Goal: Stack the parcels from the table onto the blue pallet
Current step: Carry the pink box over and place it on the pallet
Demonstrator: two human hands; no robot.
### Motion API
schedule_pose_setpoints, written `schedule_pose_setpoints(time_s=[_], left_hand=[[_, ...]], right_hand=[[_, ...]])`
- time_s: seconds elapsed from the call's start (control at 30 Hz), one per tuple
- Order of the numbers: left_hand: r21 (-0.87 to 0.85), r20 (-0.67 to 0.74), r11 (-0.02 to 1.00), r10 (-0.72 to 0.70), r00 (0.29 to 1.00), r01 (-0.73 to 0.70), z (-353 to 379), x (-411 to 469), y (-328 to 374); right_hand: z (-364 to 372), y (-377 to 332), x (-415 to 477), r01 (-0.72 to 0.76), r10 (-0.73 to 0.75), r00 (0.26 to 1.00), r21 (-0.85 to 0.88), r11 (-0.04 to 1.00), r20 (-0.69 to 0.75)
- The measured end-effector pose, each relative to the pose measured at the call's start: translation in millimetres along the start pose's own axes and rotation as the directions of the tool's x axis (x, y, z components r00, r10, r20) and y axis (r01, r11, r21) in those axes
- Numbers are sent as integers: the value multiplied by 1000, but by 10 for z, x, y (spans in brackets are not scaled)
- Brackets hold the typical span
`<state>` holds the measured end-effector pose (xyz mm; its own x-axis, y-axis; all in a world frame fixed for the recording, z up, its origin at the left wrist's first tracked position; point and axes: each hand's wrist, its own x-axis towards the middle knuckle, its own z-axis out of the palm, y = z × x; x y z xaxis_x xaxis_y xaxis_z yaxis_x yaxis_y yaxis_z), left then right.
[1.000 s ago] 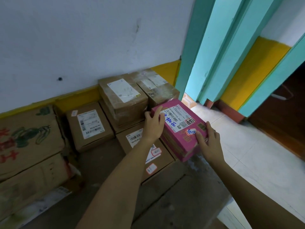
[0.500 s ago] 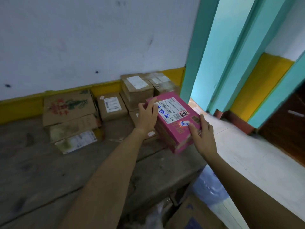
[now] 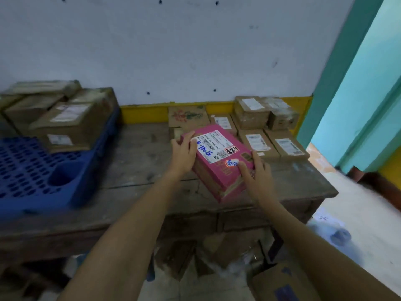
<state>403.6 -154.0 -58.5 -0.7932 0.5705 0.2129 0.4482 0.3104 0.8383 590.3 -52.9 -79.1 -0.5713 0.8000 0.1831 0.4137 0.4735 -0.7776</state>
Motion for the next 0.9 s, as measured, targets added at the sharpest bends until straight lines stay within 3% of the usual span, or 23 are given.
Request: schedule_pose_setpoints(time_s=[0.13,0.3,0.53,0.67,0.8,0.9], left_hand=[[-2,-77,999,-47,996,47,-636,-248,-269],[-3,-134,996,-93,987,94,-1396,-448,-646],[31,-32,996,-83,996,84,-2665,-436,-1386],[-7,11,988,-155,988,156,-3273,-354,-1815],[-12,110,967,-250,962,253,-3572,-205,-2069],[-5,158,968,-246,956,250,-3602,-142,-2175]], right_hand=[[429,-412,-233,16,-20,997,46,999,80],[908,-977,-520,85,-88,993,35,996,82],[1861,-1927,-1247,26,-31,997,62,998,76],[2460,-2470,-1543,-50,41,995,106,993,92],[2951,-2847,-1723,-151,139,985,113,982,107],[3262,-3053,-1779,-138,137,988,17,990,73]])
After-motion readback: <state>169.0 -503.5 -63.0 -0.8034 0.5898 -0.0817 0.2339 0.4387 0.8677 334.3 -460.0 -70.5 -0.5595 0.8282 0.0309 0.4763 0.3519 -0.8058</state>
